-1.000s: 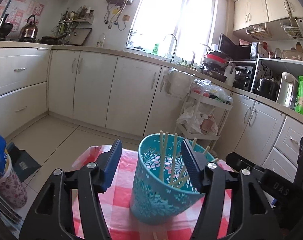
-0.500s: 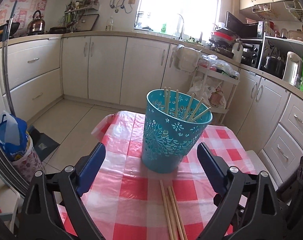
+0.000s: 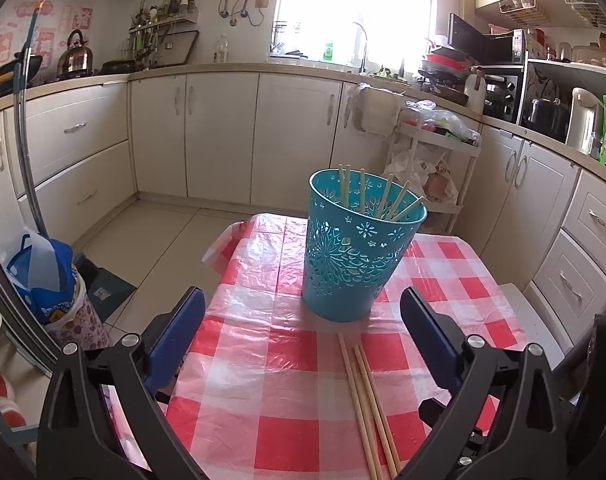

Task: Organize utensils
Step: 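Bring both open tools back down to the remaining sticks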

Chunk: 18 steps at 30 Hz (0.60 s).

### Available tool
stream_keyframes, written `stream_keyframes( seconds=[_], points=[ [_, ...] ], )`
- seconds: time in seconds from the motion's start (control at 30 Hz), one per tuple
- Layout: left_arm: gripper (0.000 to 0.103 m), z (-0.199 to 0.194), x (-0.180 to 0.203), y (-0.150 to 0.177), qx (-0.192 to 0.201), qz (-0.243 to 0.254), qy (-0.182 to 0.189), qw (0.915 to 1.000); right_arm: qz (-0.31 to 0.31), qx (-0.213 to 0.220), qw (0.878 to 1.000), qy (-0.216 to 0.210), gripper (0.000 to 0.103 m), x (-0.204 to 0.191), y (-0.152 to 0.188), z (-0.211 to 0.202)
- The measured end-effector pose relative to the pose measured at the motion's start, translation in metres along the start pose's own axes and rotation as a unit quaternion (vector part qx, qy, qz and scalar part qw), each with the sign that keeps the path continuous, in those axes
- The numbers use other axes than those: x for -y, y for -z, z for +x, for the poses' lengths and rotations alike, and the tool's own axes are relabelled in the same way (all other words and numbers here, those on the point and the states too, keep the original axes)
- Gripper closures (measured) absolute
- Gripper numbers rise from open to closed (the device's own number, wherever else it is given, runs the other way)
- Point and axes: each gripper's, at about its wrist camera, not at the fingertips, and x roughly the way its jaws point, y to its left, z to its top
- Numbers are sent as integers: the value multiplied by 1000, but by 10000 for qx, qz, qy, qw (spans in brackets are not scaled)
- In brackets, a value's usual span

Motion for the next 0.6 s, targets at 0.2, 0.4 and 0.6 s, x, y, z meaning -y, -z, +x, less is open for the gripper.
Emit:
stream_keyframes(
  seconds=[0.2, 0.4, 0.6],
  points=[
    [8, 7, -19, 13, -357, -114, -162, 9992, -216, -145, 9989, 389, 10, 2, 8, 7],
    [8, 19, -35, 38, -822, -219, -355, 9957, -401, -273, 9973, 558, 11, 2, 12, 23],
    [8, 24, -36, 56, -1063, -205, -390, 9934, -731, -381, 9941, 701, 16, -8, 8, 48]
  ],
)
